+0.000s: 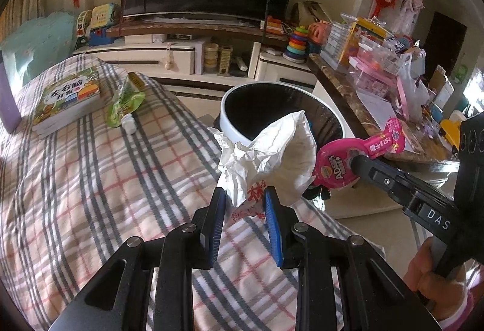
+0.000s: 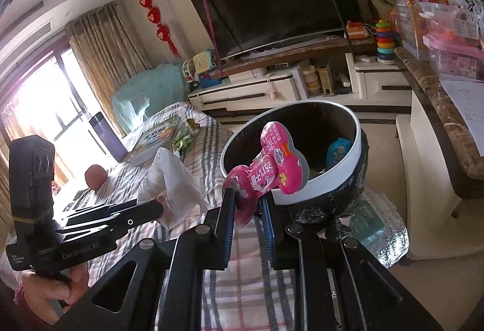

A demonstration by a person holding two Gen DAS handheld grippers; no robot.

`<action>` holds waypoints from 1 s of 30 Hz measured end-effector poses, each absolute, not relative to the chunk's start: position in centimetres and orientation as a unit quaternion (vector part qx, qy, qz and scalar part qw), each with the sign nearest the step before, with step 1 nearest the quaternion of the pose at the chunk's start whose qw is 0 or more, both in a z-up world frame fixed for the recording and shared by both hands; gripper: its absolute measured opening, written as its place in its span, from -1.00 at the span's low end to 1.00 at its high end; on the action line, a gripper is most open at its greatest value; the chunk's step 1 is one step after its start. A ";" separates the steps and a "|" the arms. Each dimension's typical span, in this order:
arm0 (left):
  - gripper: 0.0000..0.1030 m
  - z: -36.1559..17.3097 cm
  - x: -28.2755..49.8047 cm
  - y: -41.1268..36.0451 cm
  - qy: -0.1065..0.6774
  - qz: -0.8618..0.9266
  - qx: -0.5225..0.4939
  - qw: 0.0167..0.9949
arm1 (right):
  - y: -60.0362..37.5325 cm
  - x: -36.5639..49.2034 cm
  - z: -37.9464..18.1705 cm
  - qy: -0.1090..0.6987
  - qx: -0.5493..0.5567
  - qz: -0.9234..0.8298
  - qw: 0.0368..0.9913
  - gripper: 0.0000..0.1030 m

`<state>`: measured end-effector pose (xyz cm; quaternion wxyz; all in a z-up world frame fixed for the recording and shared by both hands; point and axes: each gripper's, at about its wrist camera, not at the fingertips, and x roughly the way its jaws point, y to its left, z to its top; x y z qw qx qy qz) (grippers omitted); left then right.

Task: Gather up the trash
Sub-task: 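Carry the white tissue and pink wrapper over the bin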

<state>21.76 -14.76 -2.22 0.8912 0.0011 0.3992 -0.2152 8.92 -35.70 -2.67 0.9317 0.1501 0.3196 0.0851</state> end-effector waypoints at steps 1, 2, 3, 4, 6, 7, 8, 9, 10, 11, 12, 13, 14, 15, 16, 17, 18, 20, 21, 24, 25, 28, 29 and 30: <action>-0.52 -2.2 21.8 -14.8 0.399 -0.216 0.001 0.891 | -35.8 9.0 -2.7 0.319 0.150 0.085 0.932 -0.67; -0.52 -2.2 21.9 -15.0 0.399 -0.217 0.002 0.891 | -36.0 9.0 -2.6 0.319 0.151 0.083 0.932 -0.67; -0.52 -2.1 21.9 -15.1 0.398 -0.218 0.002 0.891 | -36.1 9.0 -2.6 0.319 0.151 0.082 0.932 -0.67; -0.52 -2.1 22.0 -15.2 0.398 -0.219 0.003 0.891 | -36.2 9.1 -2.6 0.318 0.151 0.081 0.932 -0.67; -0.52 -2.0 22.1 -15.5 0.398 -0.221 0.004 0.891 | -36.5 9.2 -2.5 0.317 0.152 0.078 0.933 -0.67; -0.52 -2.0 22.2 -15.6 0.397 -0.222 0.004 0.891 | -36.7 9.3 -2.4 0.316 0.152 0.077 0.933 -0.67; -0.52 -2.0 22.2 -15.7 0.397 -0.223 0.005 0.890 | -36.8 9.3 -2.4 0.316 0.152 0.076 0.934 -0.67; -0.52 -2.0 22.4 -15.8 0.397 -0.224 0.005 0.890 | -36.9 9.4 -2.4 0.315 0.152 0.075 0.934 -0.67; -0.52 -1.9 22.5 -15.9 0.397 -0.225 0.006 0.890 | -37.1 9.5 -2.3 0.314 0.151 0.073 0.934 -0.67; -0.52 -1.9 22.6 -16.1 0.396 -0.226 0.007 0.890 | -37.1 9.6 -2.3 0.314 0.151 0.072 0.935 -0.67; -0.52 -1.9 22.8 -16.2 0.396 -0.227 0.007 0.890 | -37.3 9.7 -2.2 0.313 0.149 0.070 0.935 -0.67; -0.52 -1.8 22.9 -16.4 0.396 -0.228 0.008 0.890 | -37.4 9.8 -2.2 0.313 0.149 0.069 0.935 -0.67; -0.52 -1.8 23.0 -16.5 0.395 -0.229 0.008 0.890 | -37.6 9.9 -2.2 0.312 0.150 0.068 0.936 -0.67; -0.52 -1.7 23.2 -16.7 0.394 -0.230 0.010 0.890 | -37.7 10.1 -2.1 0.312 0.150 0.066 0.936 -0.67; -0.52 -1.7 23.4 -16.8 0.394 -0.230 0.011 0.890 | -37.8 10.2 -2.1 0.312 0.149 0.065 0.936 -0.67; -0.52 -1.7 23.6 -17.0 0.394 -0.231 0.012 0.890 | -37.9 10.4 -2.1 0.312 0.147 0.064 0.936 -0.67; -0.52 -1.7 23.8 -17.2 0.394 -0.232 0.013 0.889 | -38.0 10.6 -2.0 0.312 0.146 0.062 0.937 -0.67; -0.52 -1.9 24.1 -17.4 0.394 -0.233 0.013 0.889 | -38.2 11.0 -1.9 0.313 0.143 0.061 0.937 -0.67; -0.52 -1.9 24.4 -17.6 0.394 -0.234 0.014 0.889 | -38.3 11.3 -1.9 0.314 0.141 0.059 0.937 -0.67; -0.52 -1.9 25.1 -18.1 0.394 -0.236 0.016 0.888 | -38.7 11.9 -1.9 0.316 0.139 0.055 0.937 -0.67; -0.52 -1.8 25.4 -18.3 0.394 -0.236 0.016 0.888 | -38.9 12.2 -1.9 0.318 0.139 0.054 0.936 -0.67; -0.52 -1.8 26.2 -18.8 0.394 -0.237 0.018 0.888 | -39.2 12.9 -1.8 0.321 0.136 0.052 0.936 -0.67; -0.52 -1.7 26.5 -19.0 0.394 -0.237 0.019 0.888 | -39.3 13.1 -1.9 0.322 0.134 0.051 0.936 -0.67; -0.52 -1.7 26.7 -19.2 0.394 -0.237 0.019 0.888 | -39.4 13.3 -1.9 0.323 0.132 0.050 0.936 -0.67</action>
